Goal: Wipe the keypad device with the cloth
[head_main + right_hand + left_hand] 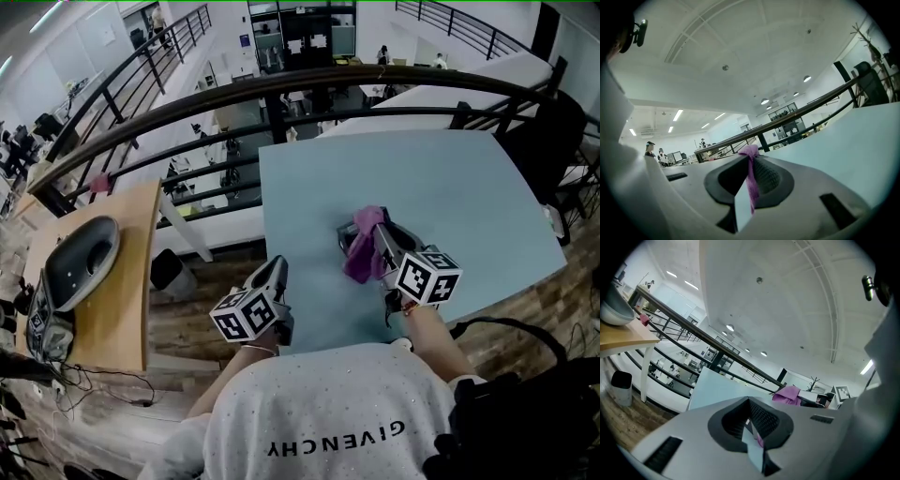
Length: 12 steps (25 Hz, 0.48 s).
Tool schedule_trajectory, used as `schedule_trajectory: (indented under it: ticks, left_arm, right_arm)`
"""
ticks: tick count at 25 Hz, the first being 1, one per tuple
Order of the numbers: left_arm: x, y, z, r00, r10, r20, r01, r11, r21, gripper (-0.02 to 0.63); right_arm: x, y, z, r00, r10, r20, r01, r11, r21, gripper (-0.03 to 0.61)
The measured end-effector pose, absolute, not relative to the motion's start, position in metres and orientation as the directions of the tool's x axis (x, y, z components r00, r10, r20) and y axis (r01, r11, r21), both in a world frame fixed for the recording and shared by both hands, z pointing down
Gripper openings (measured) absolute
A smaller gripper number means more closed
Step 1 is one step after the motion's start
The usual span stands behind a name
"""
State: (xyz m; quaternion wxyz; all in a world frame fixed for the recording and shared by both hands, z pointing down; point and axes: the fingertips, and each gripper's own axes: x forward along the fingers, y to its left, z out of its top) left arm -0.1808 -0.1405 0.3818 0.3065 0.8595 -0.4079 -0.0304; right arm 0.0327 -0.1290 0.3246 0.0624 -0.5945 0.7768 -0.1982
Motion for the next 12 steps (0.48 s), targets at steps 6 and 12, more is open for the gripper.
schedule_trajectory:
  ticks: [6, 12]
  left_arm:
    - [-0.178, -0.14, 0.391, 0.674, -0.712, 0.2, -0.671, -0.475, 0.569, 0.0]
    - [-0.192, -0.142, 0.396, 0.68, -0.704, 0.207, -0.67, -0.481, 0.566, 0.0]
  right_arm:
    - [0.031, -0.128, 0.332, -0.29, -0.941, 0.172, -0.906, 0.213, -0.367, 0.034]
    - [0.017, -0.131, 0.34, -0.282, -0.938, 0.204, -0.916, 0.2, -0.348, 0.034]
